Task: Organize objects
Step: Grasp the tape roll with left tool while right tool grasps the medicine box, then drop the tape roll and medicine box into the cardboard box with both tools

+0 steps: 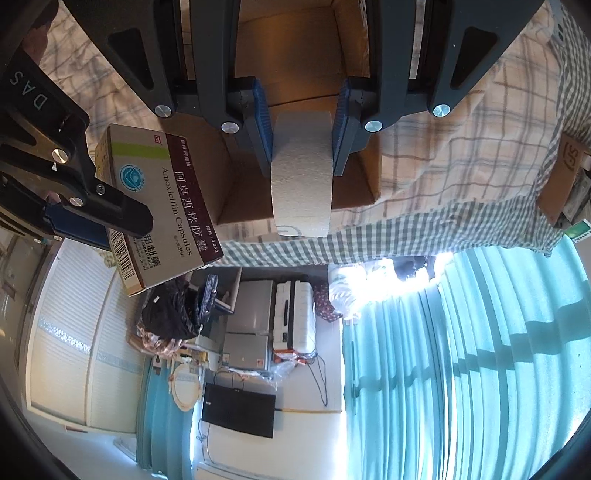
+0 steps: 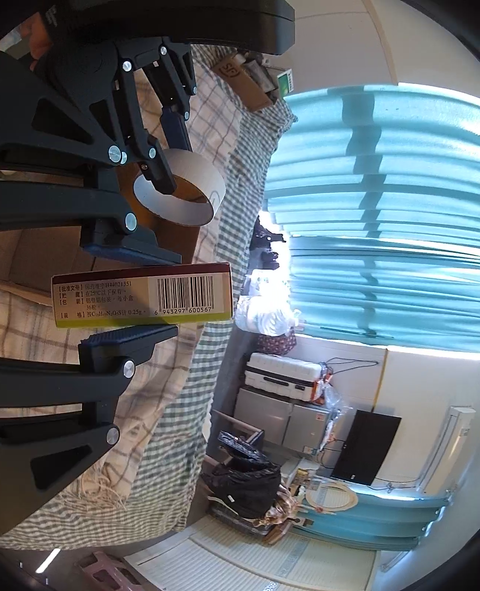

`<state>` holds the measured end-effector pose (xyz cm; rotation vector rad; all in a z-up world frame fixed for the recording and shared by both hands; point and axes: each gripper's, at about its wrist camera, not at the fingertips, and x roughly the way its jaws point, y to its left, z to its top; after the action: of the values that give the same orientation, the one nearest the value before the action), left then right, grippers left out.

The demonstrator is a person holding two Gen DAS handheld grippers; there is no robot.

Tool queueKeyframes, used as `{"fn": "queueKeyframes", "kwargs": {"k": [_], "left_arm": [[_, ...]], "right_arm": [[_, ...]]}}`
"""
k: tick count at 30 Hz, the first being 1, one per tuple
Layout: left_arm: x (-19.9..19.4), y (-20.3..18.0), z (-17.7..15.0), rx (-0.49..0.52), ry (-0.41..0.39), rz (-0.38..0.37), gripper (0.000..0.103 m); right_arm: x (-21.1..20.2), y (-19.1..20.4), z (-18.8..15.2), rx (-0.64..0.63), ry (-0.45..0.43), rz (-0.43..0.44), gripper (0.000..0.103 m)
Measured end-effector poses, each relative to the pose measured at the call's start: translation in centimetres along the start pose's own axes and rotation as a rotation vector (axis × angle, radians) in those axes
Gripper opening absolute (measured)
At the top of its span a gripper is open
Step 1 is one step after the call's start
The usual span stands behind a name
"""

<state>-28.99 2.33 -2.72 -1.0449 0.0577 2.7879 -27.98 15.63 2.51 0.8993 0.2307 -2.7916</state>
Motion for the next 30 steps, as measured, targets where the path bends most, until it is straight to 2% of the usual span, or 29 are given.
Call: {"fn": "queueKeyframes", "kwargs": {"k": [9,16,17,19,20,21,22,23,28,30], "left_arm": [[4.0,0.1,-2.1,-0.022,0.074,-0.022,0.030],[3.1,-0.5,-2.2,-0.029,0.100,-0.041,0.031],[2.4,-0.5,-2.0,-0.035,0.099,-0.051,0.034],[1.3,-0.5,-1.7,-0.045,0.086,-0.046,0.059],[0.1,-0.6,-1.4,-0.050,0.062,-0.026,0.074],[-1.0,-0.6,-1.1,-0.052,0.036,-0.013,0.079],[-1.8,-0.7,-0.8,-0.052,0.020,-0.008,0.080],[-3.3,-0.8,-0.4,-0.045,0.000,-0.007,0.082],[-10.1,-1.5,1.0,-0.023,-0.088,0.030,0.096],[-12.9,-1.6,1.2,-0.018,-0.127,0.037,0.103]], "right_arm": [[4.2,-0.8,-2.5,0.027,0.066,0.049,0.030],[3.2,-1.4,-2.2,0.044,0.056,0.058,0.031],[2.8,-1.5,-2.0,0.045,0.053,0.056,0.031],[1.1,-1.7,-1.3,0.077,0.027,0.071,0.032],[0.2,-1.9,-1.0,0.089,0.017,0.079,0.036],[-1.0,-2.0,-0.6,0.093,0.005,0.080,0.041],[-2.1,-1.9,-0.1,0.088,-0.011,0.070,0.051],[-3.3,-1.9,0.2,0.081,-0.031,0.055,0.057],[-10.3,-1.6,1.8,0.065,-0.100,0.035,0.059],[-13.2,-1.5,2.0,0.059,-0.122,0.025,0.068]]}}
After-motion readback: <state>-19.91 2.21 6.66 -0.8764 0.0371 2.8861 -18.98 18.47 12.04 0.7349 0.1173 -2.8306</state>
